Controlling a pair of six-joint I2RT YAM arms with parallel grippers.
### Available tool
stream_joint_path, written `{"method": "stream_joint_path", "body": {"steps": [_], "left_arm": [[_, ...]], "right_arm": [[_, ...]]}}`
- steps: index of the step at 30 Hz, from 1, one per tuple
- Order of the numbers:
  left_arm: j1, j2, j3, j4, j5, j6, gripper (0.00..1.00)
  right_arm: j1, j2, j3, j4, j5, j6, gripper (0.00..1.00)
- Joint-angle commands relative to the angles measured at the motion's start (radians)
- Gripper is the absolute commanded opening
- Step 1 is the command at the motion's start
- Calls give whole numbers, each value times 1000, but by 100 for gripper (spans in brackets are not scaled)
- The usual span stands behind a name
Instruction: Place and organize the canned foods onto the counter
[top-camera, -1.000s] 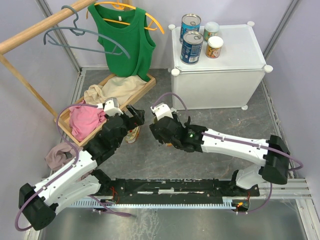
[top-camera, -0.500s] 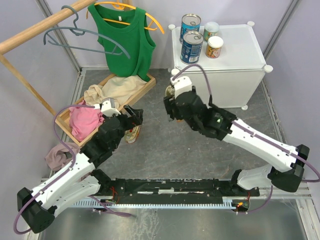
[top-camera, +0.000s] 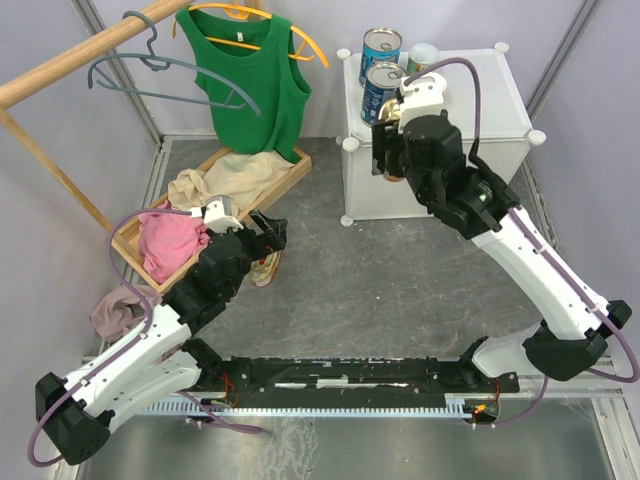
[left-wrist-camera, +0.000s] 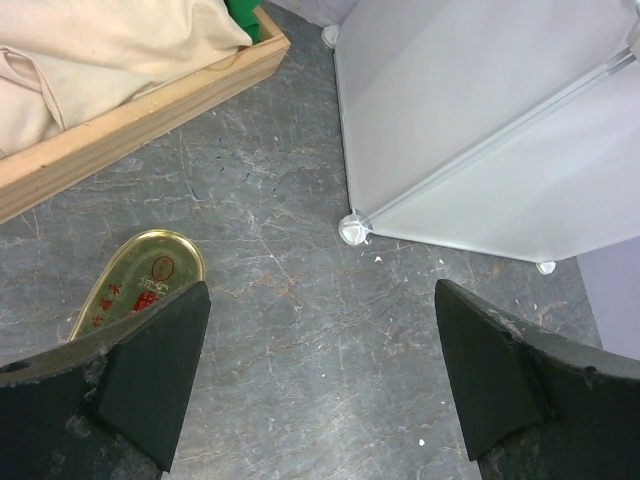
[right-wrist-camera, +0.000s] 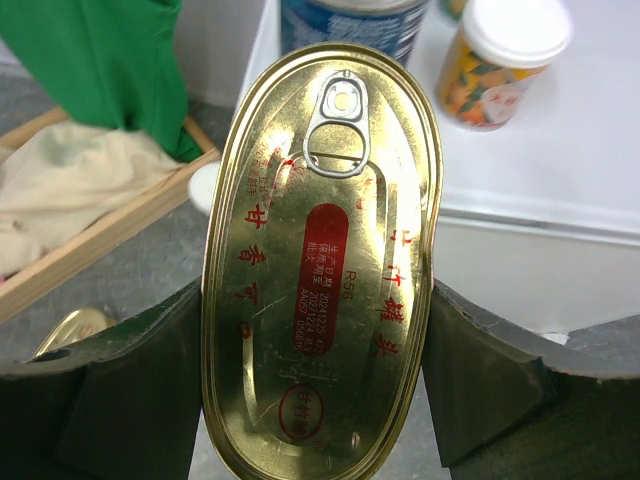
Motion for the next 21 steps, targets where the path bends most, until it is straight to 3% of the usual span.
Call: {"method": "stream_joint_path", "body": {"steps": [1,21], "left_arm": [[8,3,28,27,-16,41,99],[22,86,37,67,12,38,99]], "right_arm": [[-84,20,112,51,0,-30,1],[-491,203,330,12,-176,-18,1]]}}
